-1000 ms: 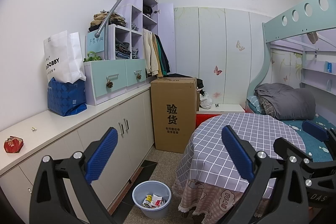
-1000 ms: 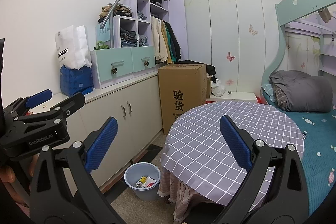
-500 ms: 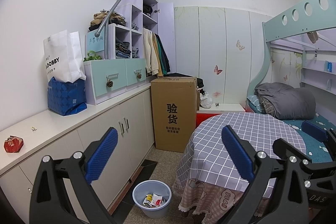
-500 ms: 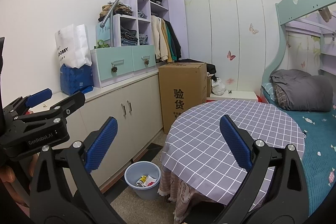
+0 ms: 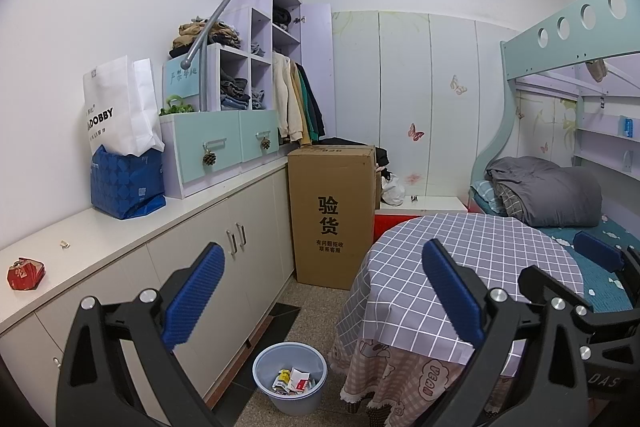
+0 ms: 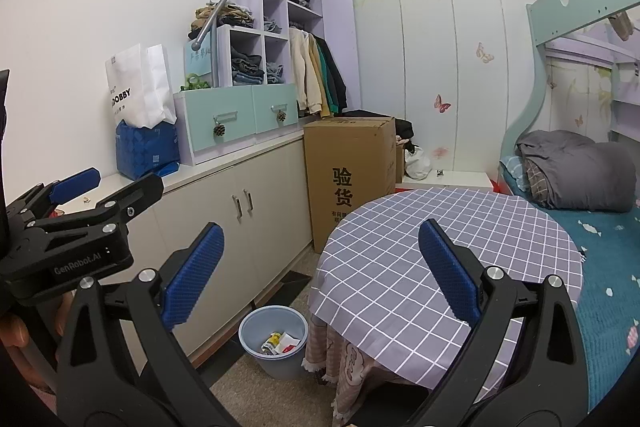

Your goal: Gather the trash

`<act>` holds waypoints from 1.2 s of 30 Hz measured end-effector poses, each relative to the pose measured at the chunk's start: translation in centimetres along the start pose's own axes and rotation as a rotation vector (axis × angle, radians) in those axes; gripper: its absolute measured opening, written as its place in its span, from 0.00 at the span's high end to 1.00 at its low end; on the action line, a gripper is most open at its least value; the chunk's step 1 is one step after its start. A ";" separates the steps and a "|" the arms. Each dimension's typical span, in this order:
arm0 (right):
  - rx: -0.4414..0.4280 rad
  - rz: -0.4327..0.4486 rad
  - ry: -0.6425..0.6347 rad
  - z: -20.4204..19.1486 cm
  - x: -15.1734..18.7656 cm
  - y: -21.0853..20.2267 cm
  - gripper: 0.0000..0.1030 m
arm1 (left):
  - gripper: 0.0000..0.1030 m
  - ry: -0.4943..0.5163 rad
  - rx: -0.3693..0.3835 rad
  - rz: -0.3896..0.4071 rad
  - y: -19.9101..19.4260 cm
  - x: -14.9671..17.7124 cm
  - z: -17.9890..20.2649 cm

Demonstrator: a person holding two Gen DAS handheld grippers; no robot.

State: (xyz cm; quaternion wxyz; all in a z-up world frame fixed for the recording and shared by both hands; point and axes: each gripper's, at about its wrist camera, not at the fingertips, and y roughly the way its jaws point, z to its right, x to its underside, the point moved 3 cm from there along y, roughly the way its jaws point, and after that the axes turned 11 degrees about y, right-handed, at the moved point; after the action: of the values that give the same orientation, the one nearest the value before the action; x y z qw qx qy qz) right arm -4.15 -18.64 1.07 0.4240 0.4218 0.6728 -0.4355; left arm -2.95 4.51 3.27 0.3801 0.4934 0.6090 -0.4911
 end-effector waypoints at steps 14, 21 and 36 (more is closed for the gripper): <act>-0.005 -0.006 -0.001 0.1 0.0 -0.1 0.07 | 0.06 -0.001 0.000 0.001 -0.1 0.1 -0.2; -0.004 -0.008 0.000 -0.1 0.0 0.0 0.07 | 0.06 -0.001 0.001 0.000 0.0 0.0 -0.2; -0.009 -0.033 0.007 0.7 0.0 0.5 0.07 | 0.06 -0.001 0.000 -0.012 0.3 0.9 -0.8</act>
State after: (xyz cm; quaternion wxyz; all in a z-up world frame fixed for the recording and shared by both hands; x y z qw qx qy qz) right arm -3.59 -19.15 0.83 0.4164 0.4101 0.6831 -0.4379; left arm -2.86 5.47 2.48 0.3775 0.4894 0.6118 -0.4936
